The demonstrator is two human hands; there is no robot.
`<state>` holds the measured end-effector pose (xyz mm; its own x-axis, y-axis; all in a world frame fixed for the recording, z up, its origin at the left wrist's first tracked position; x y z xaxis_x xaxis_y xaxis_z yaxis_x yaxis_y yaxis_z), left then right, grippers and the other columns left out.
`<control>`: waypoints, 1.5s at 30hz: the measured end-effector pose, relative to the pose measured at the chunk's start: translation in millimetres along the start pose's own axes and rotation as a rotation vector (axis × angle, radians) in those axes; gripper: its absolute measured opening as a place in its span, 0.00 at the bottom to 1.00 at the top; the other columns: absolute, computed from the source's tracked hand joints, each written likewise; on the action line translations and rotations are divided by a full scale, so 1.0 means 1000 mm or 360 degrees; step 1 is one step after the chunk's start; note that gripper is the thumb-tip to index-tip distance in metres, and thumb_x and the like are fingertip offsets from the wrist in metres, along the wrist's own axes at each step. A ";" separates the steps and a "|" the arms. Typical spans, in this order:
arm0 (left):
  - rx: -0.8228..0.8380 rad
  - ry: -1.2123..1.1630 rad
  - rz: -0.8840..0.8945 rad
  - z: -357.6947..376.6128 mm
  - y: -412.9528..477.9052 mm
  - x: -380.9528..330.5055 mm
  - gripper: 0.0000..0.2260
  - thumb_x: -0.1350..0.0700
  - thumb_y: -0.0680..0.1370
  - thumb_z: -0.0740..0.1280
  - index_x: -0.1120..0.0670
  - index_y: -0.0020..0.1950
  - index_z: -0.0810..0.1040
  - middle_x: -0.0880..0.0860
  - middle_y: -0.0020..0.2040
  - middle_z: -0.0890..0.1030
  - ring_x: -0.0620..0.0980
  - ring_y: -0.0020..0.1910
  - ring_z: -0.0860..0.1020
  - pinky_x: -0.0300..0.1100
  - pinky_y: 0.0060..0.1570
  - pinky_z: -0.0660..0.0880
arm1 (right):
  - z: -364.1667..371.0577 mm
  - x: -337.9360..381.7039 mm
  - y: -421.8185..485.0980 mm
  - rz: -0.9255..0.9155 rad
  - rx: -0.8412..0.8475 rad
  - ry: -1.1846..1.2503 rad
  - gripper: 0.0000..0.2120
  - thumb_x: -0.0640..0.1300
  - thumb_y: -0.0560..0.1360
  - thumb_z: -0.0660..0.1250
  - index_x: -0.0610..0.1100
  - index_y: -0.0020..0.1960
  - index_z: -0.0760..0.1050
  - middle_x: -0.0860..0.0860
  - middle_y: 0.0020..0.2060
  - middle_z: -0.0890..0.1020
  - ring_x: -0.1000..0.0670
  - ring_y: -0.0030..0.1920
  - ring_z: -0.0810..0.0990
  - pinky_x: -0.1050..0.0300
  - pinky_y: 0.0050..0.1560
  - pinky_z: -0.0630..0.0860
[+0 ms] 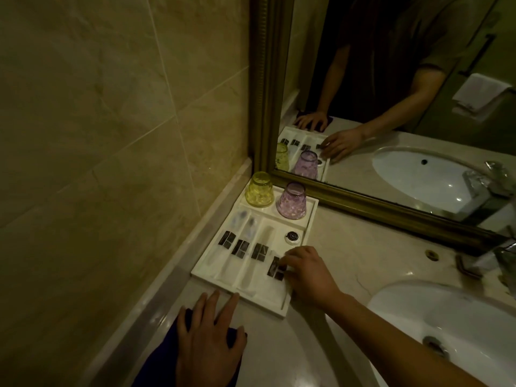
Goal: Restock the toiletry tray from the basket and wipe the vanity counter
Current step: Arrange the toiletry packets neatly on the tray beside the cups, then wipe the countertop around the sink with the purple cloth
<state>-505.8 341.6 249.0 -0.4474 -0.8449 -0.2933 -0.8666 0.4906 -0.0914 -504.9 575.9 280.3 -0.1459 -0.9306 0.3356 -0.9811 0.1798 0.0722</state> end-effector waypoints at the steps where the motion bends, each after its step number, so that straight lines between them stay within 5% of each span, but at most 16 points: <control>1: 0.0007 -0.0004 0.0000 0.001 0.000 0.000 0.30 0.39 0.68 0.61 0.38 0.70 0.70 0.51 0.67 0.76 0.55 0.68 0.72 0.61 0.67 0.57 | -0.001 0.000 0.001 -0.0005 -0.0020 0.0003 0.12 0.44 0.76 0.66 0.51 0.58 0.80 0.52 0.58 0.79 0.48 0.59 0.71 0.57 0.59 0.69; 7: 0.0072 -0.0011 -0.0013 0.002 0.000 0.000 0.30 0.39 0.67 0.62 0.39 0.70 0.71 0.52 0.67 0.76 0.55 0.68 0.71 0.61 0.67 0.57 | -0.001 0.004 0.008 0.0012 -0.0058 0.0060 0.16 0.38 0.73 0.67 0.48 0.60 0.79 0.51 0.58 0.81 0.47 0.57 0.73 0.56 0.57 0.70; 14: 0.0095 -0.0022 0.0009 0.001 -0.001 0.000 0.29 0.40 0.69 0.61 0.40 0.70 0.71 0.53 0.68 0.76 0.57 0.69 0.71 0.64 0.66 0.61 | 0.008 -0.002 -0.002 0.0075 -0.0013 -0.0100 0.17 0.49 0.79 0.62 0.49 0.67 0.74 0.48 0.69 0.71 0.45 0.68 0.66 0.51 0.66 0.68; 19: 0.0103 -0.0021 -0.0043 -0.004 -0.002 0.001 0.28 0.38 0.71 0.59 0.40 0.72 0.69 0.52 0.71 0.72 0.54 0.73 0.66 0.63 0.71 0.56 | 0.001 0.001 -0.013 0.0181 -0.0112 0.0132 0.18 0.46 0.80 0.63 0.47 0.69 0.72 0.48 0.71 0.70 0.47 0.70 0.64 0.53 0.69 0.66; 22: 0.0024 -0.0212 -0.0099 -0.014 -0.004 0.008 0.28 0.37 0.75 0.60 0.41 0.75 0.63 0.51 0.78 0.60 0.53 0.76 0.56 0.57 0.75 0.47 | -0.006 0.000 -0.034 0.0305 -0.0126 0.0253 0.18 0.46 0.79 0.63 0.48 0.69 0.72 0.49 0.70 0.71 0.48 0.70 0.64 0.55 0.68 0.64; 25: 0.0130 -0.0143 -0.0368 -0.020 -0.013 0.038 0.38 0.32 0.73 0.60 0.40 0.78 0.45 0.53 0.79 0.47 0.56 0.77 0.50 0.58 0.73 0.55 | -0.011 0.002 -0.063 0.0379 -0.0110 0.0281 0.18 0.48 0.79 0.63 0.47 0.68 0.73 0.49 0.68 0.72 0.49 0.69 0.65 0.61 0.66 0.62; 28: 0.0320 0.0078 -0.0521 -0.025 -0.029 0.059 0.49 0.26 0.69 0.58 0.48 0.77 0.35 0.55 0.78 0.49 0.56 0.75 0.56 0.56 0.70 0.62 | -0.014 0.013 -0.095 0.0401 -0.0114 0.0281 0.16 0.49 0.79 0.63 0.49 0.67 0.75 0.51 0.67 0.73 0.52 0.68 0.66 0.63 0.65 0.62; 31: 0.0482 -0.0303 -0.0662 -0.022 -0.036 0.073 0.51 0.34 0.68 0.70 0.57 0.78 0.47 0.58 0.74 0.64 0.56 0.69 0.67 0.51 0.66 0.67 | -0.016 0.036 -0.125 0.0376 -0.0181 0.0378 0.13 0.50 0.79 0.64 0.51 0.63 0.77 0.54 0.63 0.75 0.56 0.65 0.68 0.64 0.63 0.64; 34: 0.0491 -0.0660 -0.0638 -0.025 -0.032 0.075 0.19 0.52 0.71 0.74 0.57 0.58 0.77 0.57 0.52 0.82 0.54 0.48 0.80 0.49 0.52 0.76 | -0.009 0.068 -0.147 0.0315 -0.0112 0.0479 0.14 0.56 0.79 0.59 0.58 0.62 0.74 0.64 0.60 0.71 0.63 0.63 0.66 0.66 0.63 0.66; 37: 0.0362 -0.0831 -0.0620 -0.033 -0.035 0.069 0.04 0.58 0.73 0.71 0.54 0.44 0.78 0.54 0.41 0.82 0.52 0.39 0.80 0.49 0.43 0.77 | -0.001 0.094 -0.163 0.0238 -0.0023 0.0686 0.13 0.54 0.78 0.61 0.58 0.62 0.74 0.64 0.57 0.73 0.65 0.58 0.69 0.67 0.59 0.69; 41: 0.0273 -0.1063 -0.0565 -0.042 -0.047 0.045 0.03 0.60 0.74 0.69 0.54 0.46 0.76 0.55 0.41 0.82 0.54 0.40 0.81 0.54 0.43 0.78 | 0.006 0.112 -0.179 0.0295 0.0148 0.1171 0.21 0.51 0.77 0.66 0.57 0.70 0.70 0.59 0.61 0.75 0.62 0.59 0.74 0.64 0.59 0.73; 45: 0.0202 -0.1755 -0.0627 -0.055 -0.079 -0.008 0.08 0.64 0.73 0.70 0.55 0.51 0.79 0.54 0.41 0.85 0.55 0.40 0.84 0.50 0.38 0.78 | 0.006 0.123 -0.202 0.0308 0.0269 0.1738 0.29 0.53 0.77 0.68 0.63 0.74 0.60 0.63 0.69 0.67 0.65 0.66 0.69 0.63 0.65 0.71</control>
<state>-446.0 298.5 310.6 0.3334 -0.3322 -0.8823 -0.8462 0.3071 -0.4354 -325.6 423.3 301.5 -0.1894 -0.0983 0.9770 -0.9707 0.1684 -0.1713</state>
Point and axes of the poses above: each hand's wrist, its own y-axis towards the middle knuckle, its own z-axis out of the palm, x = y × z, the point moved 8 cm from there along y, towards the middle knuckle
